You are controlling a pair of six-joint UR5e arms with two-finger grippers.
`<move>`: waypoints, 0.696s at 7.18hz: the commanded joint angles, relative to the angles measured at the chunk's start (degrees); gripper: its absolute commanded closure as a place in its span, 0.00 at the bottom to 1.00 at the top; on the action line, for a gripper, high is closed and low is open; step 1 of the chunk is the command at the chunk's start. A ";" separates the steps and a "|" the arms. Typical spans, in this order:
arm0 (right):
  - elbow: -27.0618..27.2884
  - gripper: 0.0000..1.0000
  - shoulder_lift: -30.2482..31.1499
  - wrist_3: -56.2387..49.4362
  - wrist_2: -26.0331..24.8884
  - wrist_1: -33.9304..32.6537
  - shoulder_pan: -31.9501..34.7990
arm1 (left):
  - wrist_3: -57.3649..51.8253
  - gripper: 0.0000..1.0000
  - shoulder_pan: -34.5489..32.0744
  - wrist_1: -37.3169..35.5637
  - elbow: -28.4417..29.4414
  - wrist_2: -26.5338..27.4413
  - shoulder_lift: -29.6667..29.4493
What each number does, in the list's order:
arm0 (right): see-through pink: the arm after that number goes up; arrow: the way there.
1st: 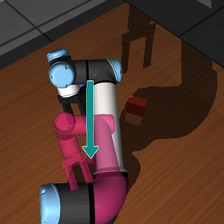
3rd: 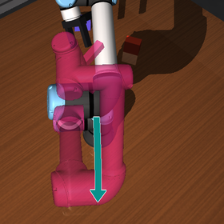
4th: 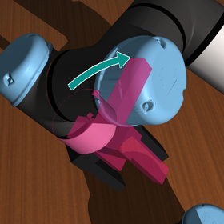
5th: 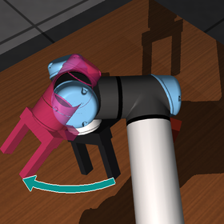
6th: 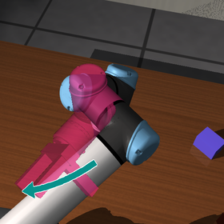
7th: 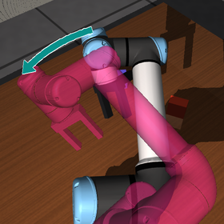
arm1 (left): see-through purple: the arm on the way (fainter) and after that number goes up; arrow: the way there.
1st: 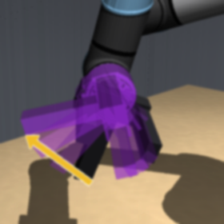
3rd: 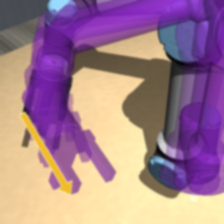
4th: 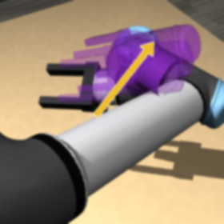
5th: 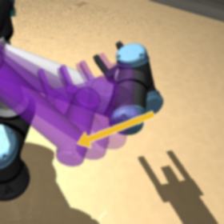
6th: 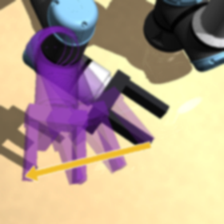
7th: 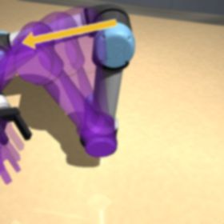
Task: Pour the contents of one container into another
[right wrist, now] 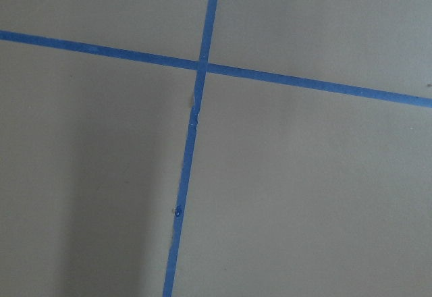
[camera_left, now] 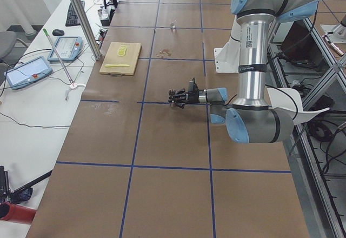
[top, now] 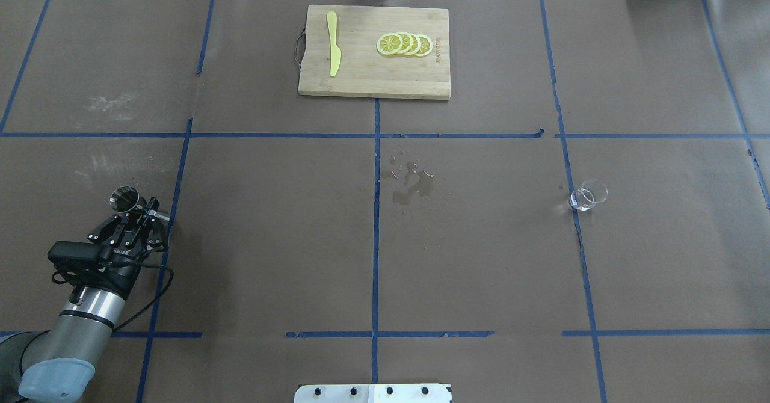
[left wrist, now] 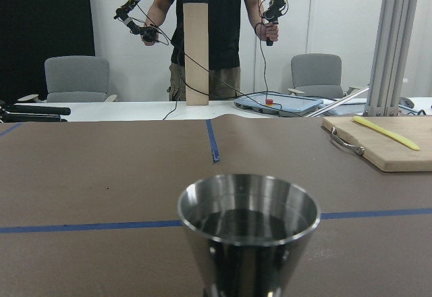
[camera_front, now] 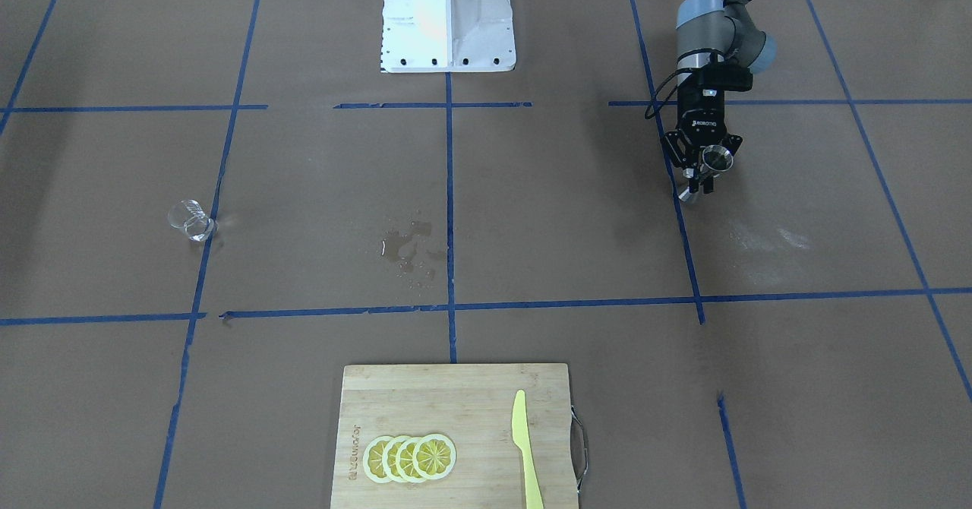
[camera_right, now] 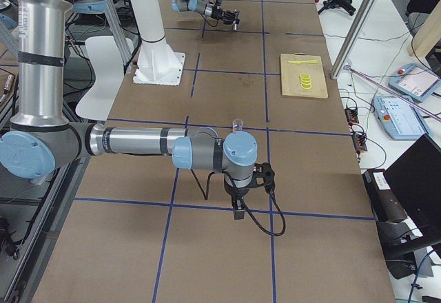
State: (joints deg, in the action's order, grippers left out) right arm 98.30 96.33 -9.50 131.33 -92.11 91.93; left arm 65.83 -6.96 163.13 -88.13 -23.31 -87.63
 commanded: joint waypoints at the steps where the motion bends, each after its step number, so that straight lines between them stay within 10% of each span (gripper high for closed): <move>1: -0.04 0.00 0.00 0.00 0.06 0.00 0.00 | 0.00 1.00 0.02 0.00 0.15 -0.07 0.00; 5: 0.05 0.00 0.00 -0.08 0.07 0.00 0.00 | -2.36 0.97 -0.07 0.00 0.15 -0.50 0.09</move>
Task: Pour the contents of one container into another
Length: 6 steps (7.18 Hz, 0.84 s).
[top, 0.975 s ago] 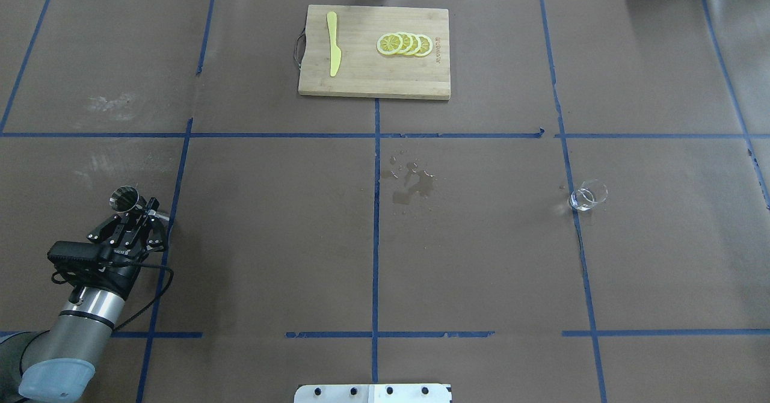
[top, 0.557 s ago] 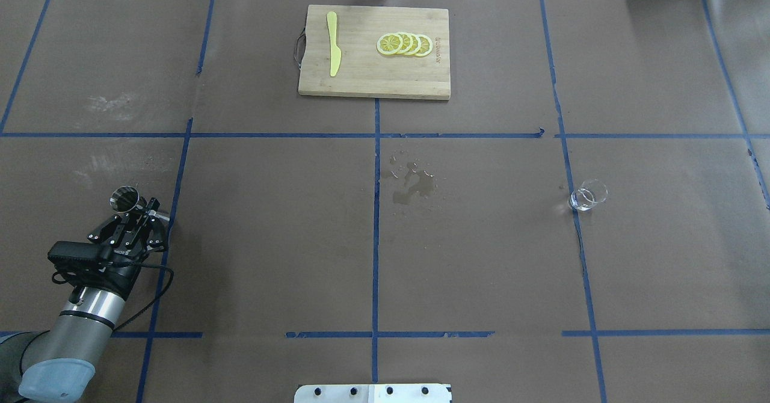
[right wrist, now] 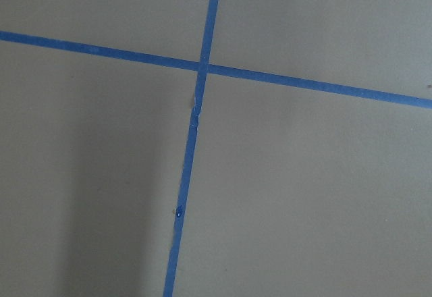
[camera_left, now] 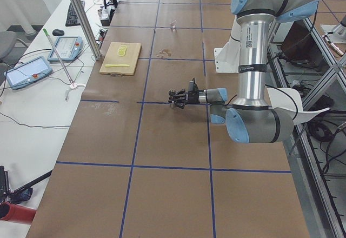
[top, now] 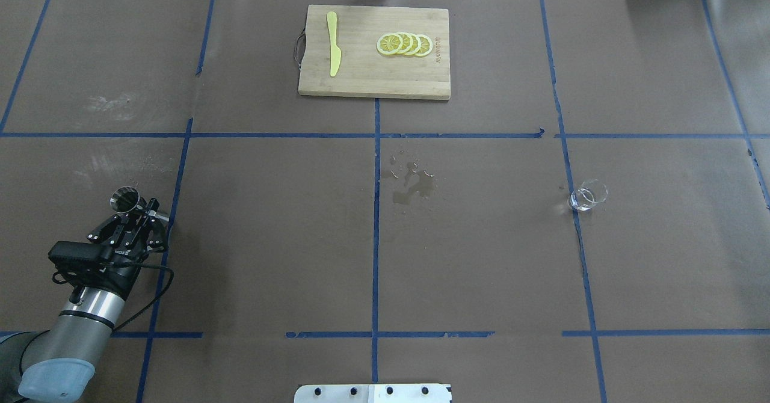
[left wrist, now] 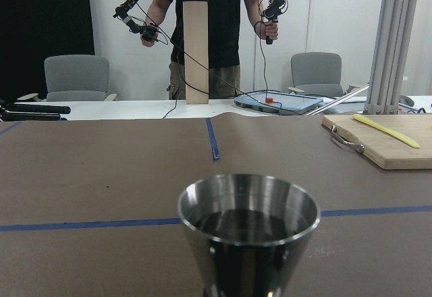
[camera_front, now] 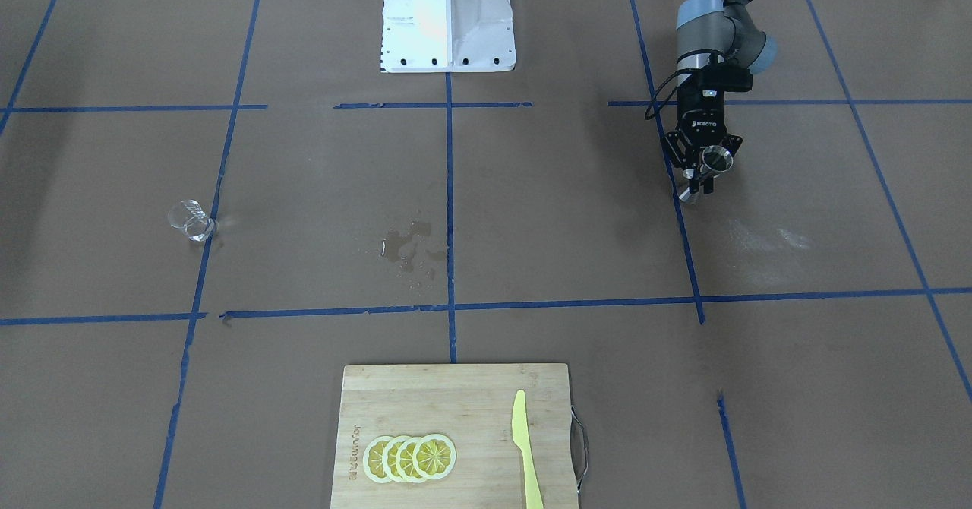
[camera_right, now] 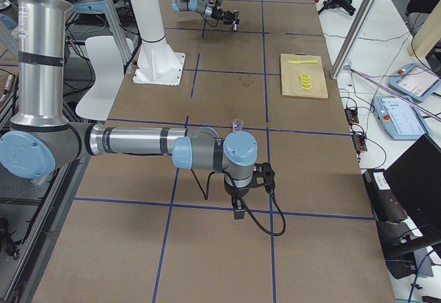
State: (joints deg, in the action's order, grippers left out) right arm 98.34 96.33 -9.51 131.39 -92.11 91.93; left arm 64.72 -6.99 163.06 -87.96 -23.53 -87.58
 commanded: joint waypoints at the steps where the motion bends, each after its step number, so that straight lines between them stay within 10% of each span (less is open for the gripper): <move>1: 0.01 0.00 0.00 -0.07 0.00 0.00 0.00 | -1.26 0.96 0.05 0.06 -0.02 -0.29 0.04; 6: 0.01 0.00 0.00 0.02 0.00 0.00 0.00 | -1.26 0.86 0.05 0.76 0.06 -0.37 -0.05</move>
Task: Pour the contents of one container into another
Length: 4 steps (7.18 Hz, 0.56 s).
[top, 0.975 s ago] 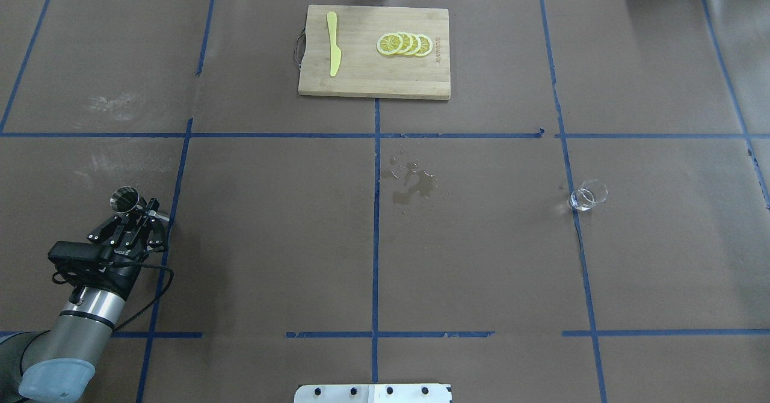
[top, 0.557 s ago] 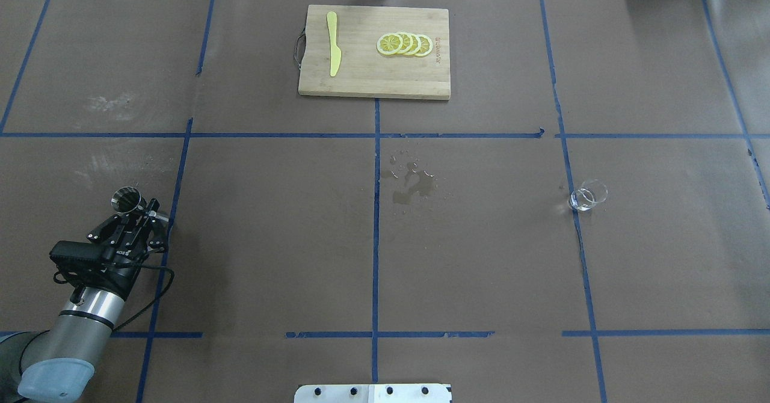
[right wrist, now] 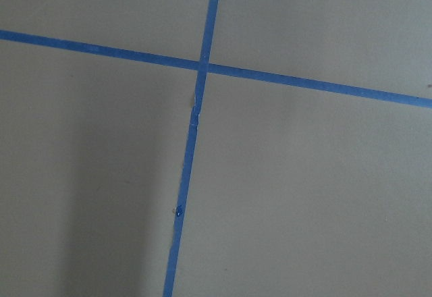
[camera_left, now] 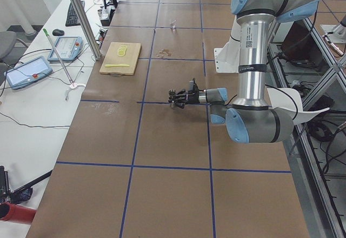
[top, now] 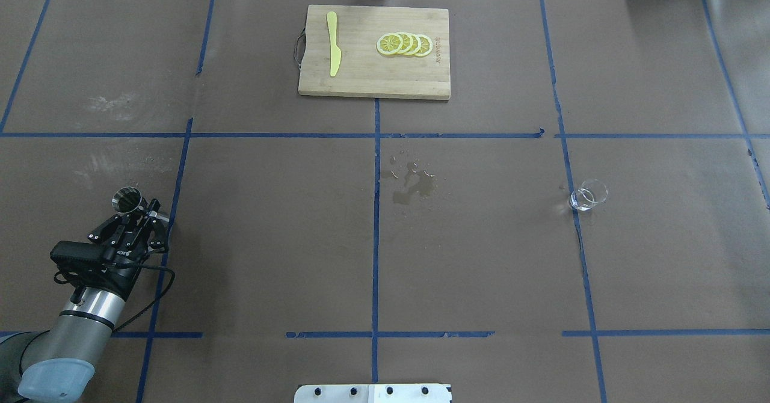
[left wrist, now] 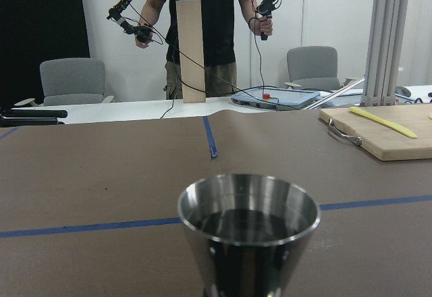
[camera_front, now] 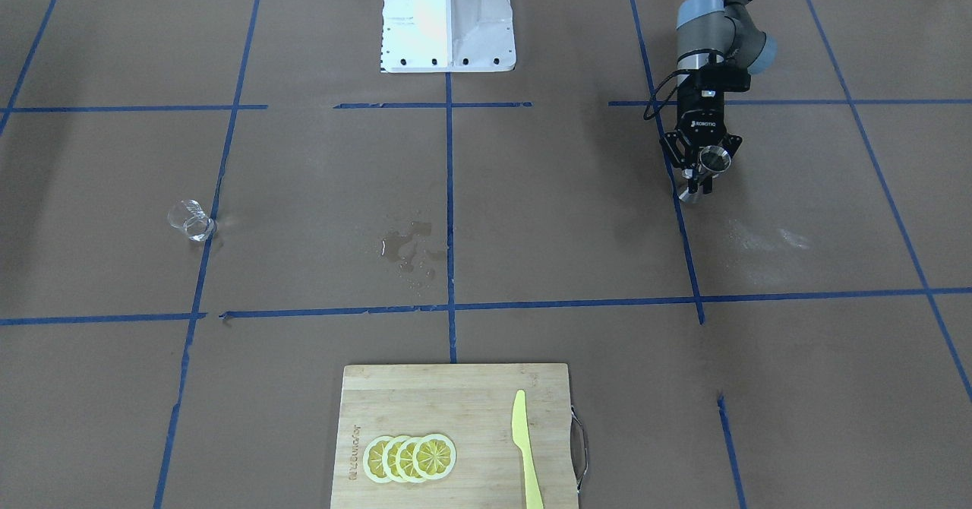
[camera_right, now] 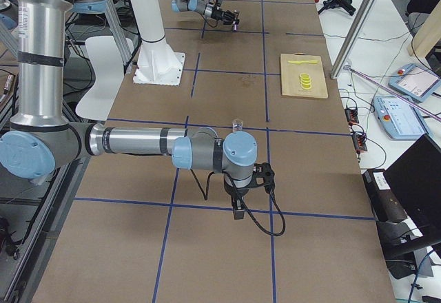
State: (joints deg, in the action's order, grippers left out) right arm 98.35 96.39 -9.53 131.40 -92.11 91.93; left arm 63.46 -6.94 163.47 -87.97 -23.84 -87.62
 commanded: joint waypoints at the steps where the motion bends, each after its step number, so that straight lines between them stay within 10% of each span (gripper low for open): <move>1: 0.00 0.00 -0.06 0.03 0.00 0.00 0.00 | 0.00 0.85 0.00 0.44 0.08 -0.07 0.00; 4: 0.00 0.00 -0.24 0.03 -0.09 0.00 0.00 | 0.09 0.83 0.00 1.32 1.12 -0.95 -0.18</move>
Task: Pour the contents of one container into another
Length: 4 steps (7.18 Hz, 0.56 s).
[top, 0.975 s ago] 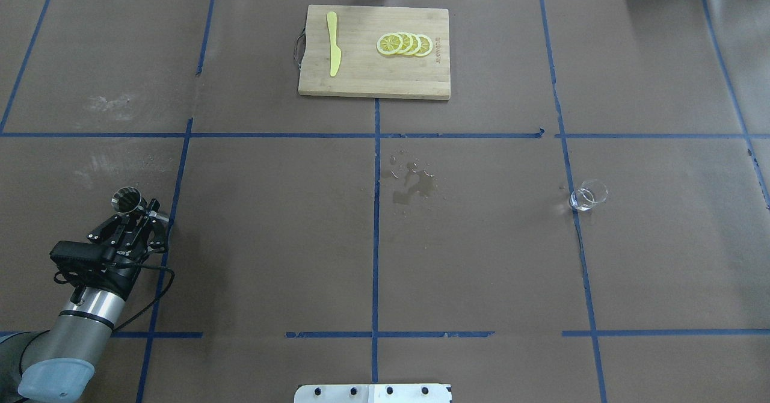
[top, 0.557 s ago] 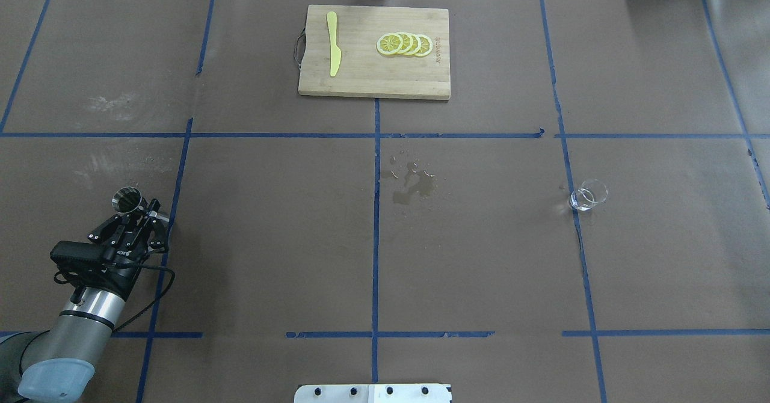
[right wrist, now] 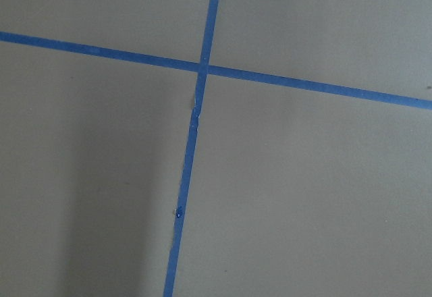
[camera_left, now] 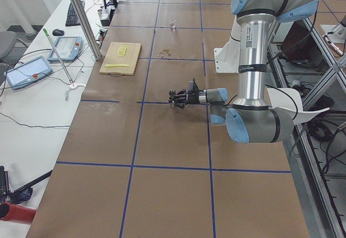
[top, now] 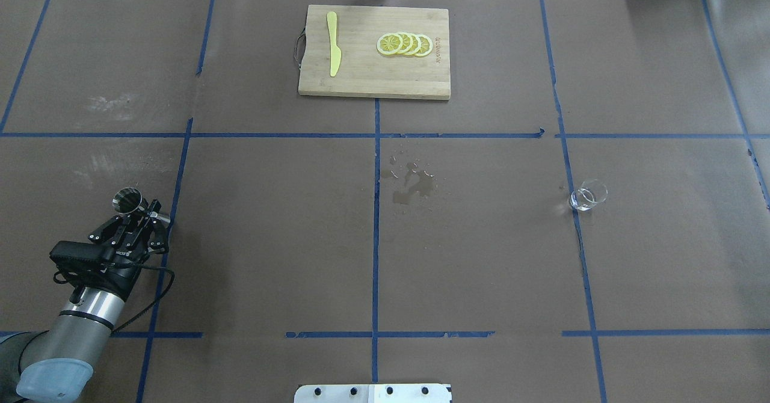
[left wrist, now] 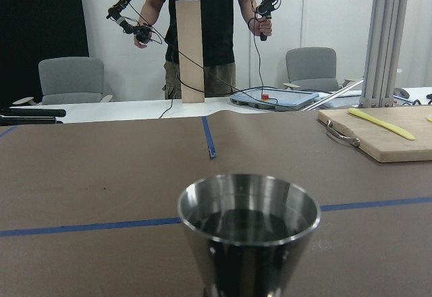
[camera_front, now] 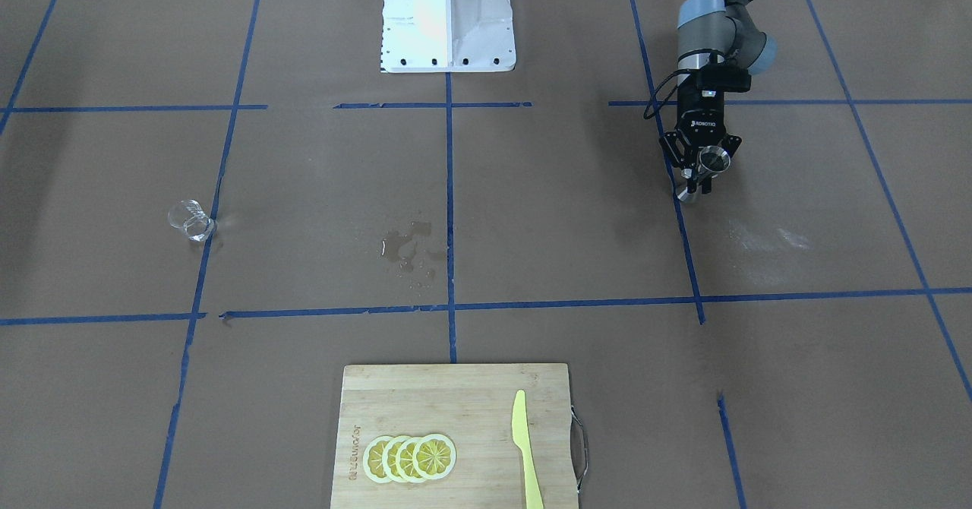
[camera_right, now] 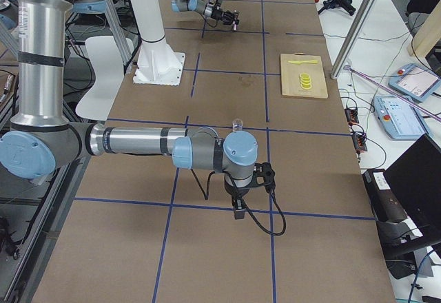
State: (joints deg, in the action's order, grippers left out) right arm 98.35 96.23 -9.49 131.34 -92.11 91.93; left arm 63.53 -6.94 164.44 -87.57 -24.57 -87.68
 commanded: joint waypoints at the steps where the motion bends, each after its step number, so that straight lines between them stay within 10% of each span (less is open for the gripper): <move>1: -0.09 0.00 -0.08 0.00 -0.03 0.00 0.00 | 0.10 0.83 0.00 0.35 1.08 -0.22 -0.29; 4: -0.09 0.00 -0.16 0.00 -0.03 0.00 0.00 | 0.01 0.73 0.00 0.35 1.00 -0.22 -0.38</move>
State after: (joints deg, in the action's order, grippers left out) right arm 98.27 96.08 -9.49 131.31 -92.11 91.93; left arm 63.55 -6.94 164.79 -86.60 -24.78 -88.04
